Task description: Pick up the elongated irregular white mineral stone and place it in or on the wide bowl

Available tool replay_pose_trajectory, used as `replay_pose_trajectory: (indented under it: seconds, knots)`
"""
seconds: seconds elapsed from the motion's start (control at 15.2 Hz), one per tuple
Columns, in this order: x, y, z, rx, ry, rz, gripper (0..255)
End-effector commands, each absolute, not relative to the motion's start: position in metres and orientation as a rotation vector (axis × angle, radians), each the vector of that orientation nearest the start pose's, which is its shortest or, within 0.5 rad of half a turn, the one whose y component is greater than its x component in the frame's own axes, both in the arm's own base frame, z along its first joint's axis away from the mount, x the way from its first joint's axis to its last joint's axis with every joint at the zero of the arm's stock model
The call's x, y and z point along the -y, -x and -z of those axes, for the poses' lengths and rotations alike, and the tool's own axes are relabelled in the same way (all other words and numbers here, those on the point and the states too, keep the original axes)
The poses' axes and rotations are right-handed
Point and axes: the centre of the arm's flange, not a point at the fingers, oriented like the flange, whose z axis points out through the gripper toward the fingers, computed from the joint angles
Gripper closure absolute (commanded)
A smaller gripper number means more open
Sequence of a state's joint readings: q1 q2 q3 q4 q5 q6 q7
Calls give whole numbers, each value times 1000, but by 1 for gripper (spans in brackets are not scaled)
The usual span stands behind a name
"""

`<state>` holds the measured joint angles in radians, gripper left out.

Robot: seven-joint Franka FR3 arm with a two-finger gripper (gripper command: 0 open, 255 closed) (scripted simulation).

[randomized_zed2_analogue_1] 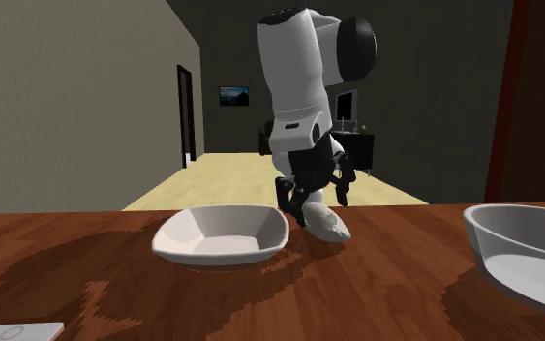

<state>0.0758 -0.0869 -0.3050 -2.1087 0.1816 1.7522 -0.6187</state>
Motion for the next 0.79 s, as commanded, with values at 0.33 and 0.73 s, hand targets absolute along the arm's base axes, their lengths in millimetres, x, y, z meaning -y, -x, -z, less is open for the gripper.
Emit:
replay_pose_trajectory:
  seconds: [0.33, 0.73]
  knots:
    - [98, -484, -435, 475, 2798, -240, 255]
    - [99, -484, -435, 475, 2798, -240, 255]
